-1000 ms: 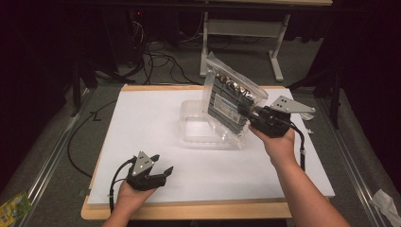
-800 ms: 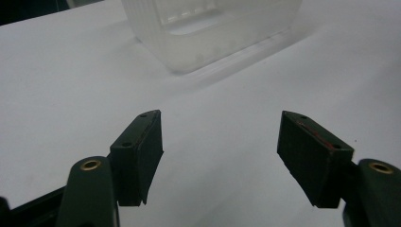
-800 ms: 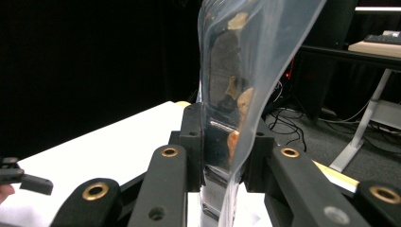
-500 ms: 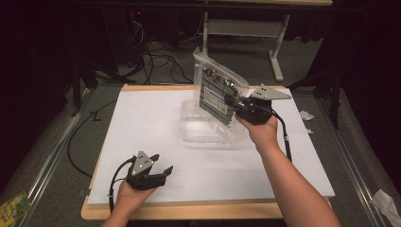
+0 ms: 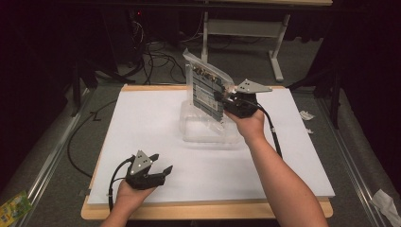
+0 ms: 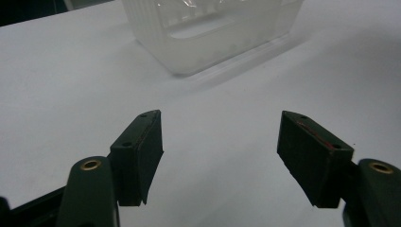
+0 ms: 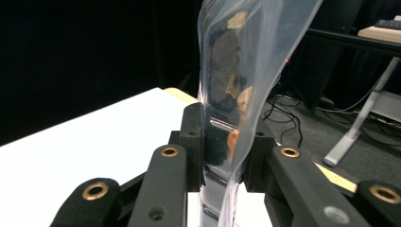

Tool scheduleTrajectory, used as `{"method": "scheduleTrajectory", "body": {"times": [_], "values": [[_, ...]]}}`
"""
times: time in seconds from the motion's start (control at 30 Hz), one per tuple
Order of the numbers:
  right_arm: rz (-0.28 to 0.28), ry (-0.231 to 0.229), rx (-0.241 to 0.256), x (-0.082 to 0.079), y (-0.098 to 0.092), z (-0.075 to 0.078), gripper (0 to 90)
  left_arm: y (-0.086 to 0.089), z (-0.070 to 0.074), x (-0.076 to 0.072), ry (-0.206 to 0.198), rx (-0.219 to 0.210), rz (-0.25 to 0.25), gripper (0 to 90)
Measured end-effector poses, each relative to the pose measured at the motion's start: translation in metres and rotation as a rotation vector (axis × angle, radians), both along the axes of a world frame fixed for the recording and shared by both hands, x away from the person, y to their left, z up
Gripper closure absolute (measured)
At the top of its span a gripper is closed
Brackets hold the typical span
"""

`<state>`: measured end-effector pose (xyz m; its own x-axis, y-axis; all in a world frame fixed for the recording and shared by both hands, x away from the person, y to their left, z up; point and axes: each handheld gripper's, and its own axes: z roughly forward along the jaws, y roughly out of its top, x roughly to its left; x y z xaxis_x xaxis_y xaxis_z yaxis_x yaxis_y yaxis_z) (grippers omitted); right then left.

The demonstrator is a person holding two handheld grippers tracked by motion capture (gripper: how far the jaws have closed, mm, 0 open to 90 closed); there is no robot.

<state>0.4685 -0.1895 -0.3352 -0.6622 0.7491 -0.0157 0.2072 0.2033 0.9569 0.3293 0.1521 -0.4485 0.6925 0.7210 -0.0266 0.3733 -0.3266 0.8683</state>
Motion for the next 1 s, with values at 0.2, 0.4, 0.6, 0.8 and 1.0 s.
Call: {"method": "scheduleTrajectory", "body": {"times": [0.2,0.4,0.6,0.8,1.0], "values": [[0.003,0.017,-0.020,0.008,0.004,-0.004,75.9,0.000,0.000,0.000,0.001,0.001,-0.002,32.3],[0.011,0.040,-0.037,0.014,0.009,-0.013,75.9,0.000,0.000,0.000,0.004,0.001,-0.007,32.3],[0.013,0.051,-0.032,0.018,0.011,-0.020,75.9,0.001,0.000,0.000,0.006,-0.003,-0.005,32.3],[0.016,0.056,-0.045,0.018,0.013,-0.026,75.9,0.000,0.000,0.000,0.007,-0.005,-0.005,32.3],[0.011,0.078,-0.015,0.017,0.007,-0.038,75.9,0.000,-0.001,0.001,0.012,-0.003,-0.005,32.3]]}}
